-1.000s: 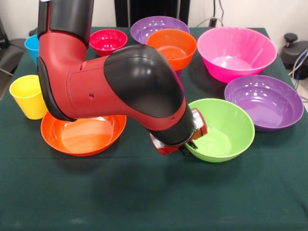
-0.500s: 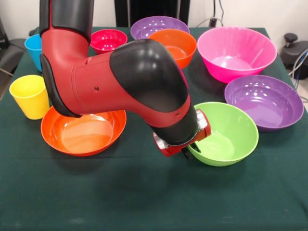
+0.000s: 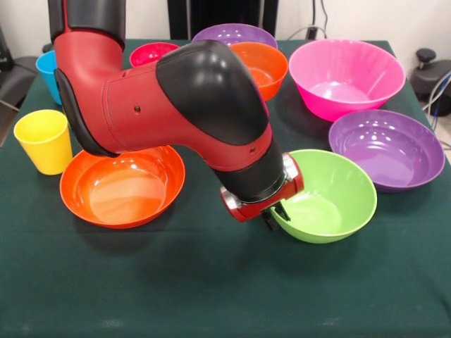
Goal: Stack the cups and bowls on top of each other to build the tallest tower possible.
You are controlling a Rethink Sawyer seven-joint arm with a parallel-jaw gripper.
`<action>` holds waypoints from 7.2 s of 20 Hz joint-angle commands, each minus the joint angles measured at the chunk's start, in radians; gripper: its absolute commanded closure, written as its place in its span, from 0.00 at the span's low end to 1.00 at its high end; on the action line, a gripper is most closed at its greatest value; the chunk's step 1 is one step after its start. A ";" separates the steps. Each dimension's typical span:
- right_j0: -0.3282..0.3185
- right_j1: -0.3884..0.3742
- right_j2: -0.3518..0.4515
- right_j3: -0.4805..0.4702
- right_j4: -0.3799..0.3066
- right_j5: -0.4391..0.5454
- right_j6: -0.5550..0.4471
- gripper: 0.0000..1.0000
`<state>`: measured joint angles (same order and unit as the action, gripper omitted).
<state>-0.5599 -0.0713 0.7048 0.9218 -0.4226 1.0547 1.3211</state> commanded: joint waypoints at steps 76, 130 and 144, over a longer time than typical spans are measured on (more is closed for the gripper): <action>-0.172 -0.454 0.089 0.203 -0.110 0.724 -0.490 1.00; -0.291 -0.551 0.027 0.911 -0.006 -0.156 -0.059 1.00; -0.255 -0.490 -0.042 0.853 0.064 -0.180 -0.115 1.00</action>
<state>-0.8327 -0.6124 0.7477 1.7995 -0.3723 0.8670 1.0822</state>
